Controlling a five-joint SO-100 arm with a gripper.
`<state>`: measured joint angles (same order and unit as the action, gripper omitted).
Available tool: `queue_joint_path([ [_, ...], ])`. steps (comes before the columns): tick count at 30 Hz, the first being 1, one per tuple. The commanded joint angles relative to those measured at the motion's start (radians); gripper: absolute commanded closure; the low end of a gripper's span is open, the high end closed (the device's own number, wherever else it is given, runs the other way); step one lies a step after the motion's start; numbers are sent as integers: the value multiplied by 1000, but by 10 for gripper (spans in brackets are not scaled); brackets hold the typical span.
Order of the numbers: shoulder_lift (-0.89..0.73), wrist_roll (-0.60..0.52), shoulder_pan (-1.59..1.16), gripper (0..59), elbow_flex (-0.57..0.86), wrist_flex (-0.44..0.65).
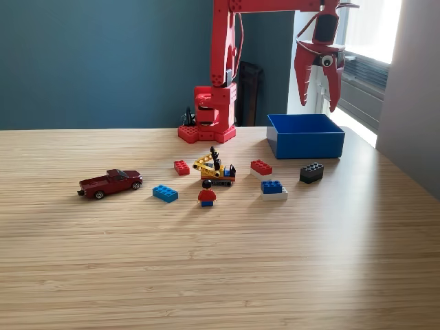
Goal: Grasp a lego block and put it in the bin.
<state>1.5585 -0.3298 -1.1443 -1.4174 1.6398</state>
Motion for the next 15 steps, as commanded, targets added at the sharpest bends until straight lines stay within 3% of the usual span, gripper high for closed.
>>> queue_joint_path([
  [1, 37, -2, 140, 572, 57, 9],
  [8, 38, -17, 499, 585, 100, 9],
  [15, 38, 41, 819, 585, 161, 9],
])
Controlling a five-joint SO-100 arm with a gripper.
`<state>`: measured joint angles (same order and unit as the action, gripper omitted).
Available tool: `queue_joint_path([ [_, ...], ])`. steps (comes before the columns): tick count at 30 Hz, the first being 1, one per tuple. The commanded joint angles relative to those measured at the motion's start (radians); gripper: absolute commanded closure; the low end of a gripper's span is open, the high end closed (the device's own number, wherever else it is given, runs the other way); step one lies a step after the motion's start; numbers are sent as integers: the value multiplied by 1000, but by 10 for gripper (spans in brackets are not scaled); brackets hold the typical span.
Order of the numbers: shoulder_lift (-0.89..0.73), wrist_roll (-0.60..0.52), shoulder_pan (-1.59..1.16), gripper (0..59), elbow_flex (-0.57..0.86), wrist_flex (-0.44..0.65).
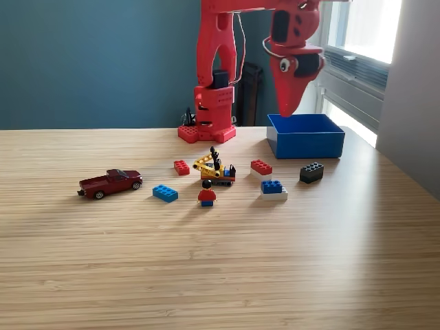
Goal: Grasp a lego block and put it in the bin.
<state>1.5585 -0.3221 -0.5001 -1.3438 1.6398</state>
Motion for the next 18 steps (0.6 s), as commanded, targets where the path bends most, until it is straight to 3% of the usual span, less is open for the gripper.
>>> queue_joint_path([
  [1, 38, 43, 212, 585, 100, 9],
  [7, 38, 87, 387, 585, 143, 9],
  [18, 38, 114, 472, 585, 78, 6],
])
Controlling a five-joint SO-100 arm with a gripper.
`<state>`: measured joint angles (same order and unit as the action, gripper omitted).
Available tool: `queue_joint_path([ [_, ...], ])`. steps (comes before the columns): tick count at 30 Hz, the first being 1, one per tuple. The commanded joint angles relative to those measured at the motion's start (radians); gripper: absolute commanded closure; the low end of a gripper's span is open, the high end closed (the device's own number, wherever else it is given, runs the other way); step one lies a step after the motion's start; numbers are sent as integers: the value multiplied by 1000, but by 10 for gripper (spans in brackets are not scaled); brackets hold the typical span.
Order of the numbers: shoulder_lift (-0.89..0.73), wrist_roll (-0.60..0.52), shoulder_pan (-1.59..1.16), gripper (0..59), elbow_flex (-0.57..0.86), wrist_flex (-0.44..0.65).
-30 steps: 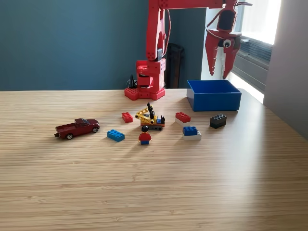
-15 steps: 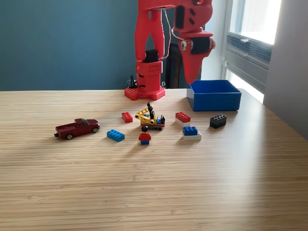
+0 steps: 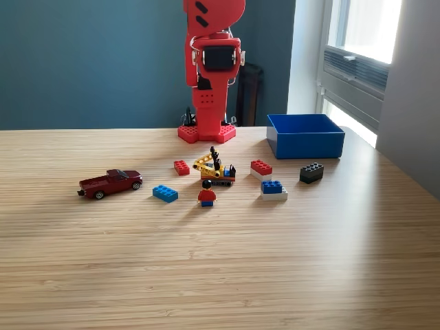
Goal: Grasp a lego block and put it in the bin.
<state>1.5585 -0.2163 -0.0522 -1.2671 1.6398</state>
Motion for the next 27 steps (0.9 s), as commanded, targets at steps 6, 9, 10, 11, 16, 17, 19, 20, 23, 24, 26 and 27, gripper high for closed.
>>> queue_joint_path([
  [6, 38, 26, 58, 585, -25, 6],
  [9, 38, 31, 72, 585, -37, 3],
  [10, 38, 31, 74, 585, -43, 3],
  [11, 38, 31, 75, 585, -49, 2],
  [16, 38, 14, 75, 585, -78, -6],
  [17, 38, 11, 75, 585, -83, -8],
  [19, 38, 3, 80, 585, -94, -14],
  [20, 38, 0, 83, 585, -101, -20],
  [23, 38, -6, 100, 585, -135, -55],
  [24, 38, -6, 106, 585, -150, -66],
  [26, 38, -2, 117, 585, -184, -95],
  [27, 38, 5, 120, 585, -199, -112],
])
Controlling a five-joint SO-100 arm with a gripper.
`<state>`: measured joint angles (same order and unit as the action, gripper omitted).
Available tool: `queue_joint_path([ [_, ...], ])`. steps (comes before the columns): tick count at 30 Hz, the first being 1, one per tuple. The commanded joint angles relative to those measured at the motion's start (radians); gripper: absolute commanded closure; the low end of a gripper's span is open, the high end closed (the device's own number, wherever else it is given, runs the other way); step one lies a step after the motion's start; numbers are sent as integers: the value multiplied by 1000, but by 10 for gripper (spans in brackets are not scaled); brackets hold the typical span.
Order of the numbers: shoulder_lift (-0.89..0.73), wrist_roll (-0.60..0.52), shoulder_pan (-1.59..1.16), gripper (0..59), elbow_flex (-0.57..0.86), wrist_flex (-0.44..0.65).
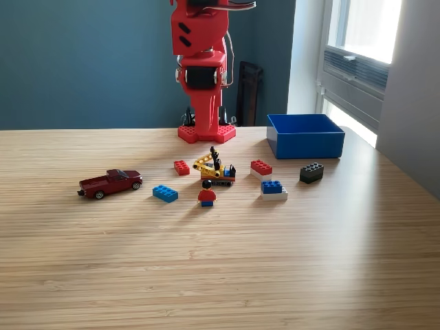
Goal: Grasp a lego block and put it in the bin.
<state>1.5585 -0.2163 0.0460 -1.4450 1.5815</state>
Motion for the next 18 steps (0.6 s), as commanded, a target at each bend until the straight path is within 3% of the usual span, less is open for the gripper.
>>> queue_joint_path([
  [1, 38, 11, 25, 585, -32, -72],
  [5, 38, 31, 66, 585, -61, -140],
  [8, 38, 110, 114, 585, -74, -158],
  [18, 38, 721, 347, 580, -140, -198],
])
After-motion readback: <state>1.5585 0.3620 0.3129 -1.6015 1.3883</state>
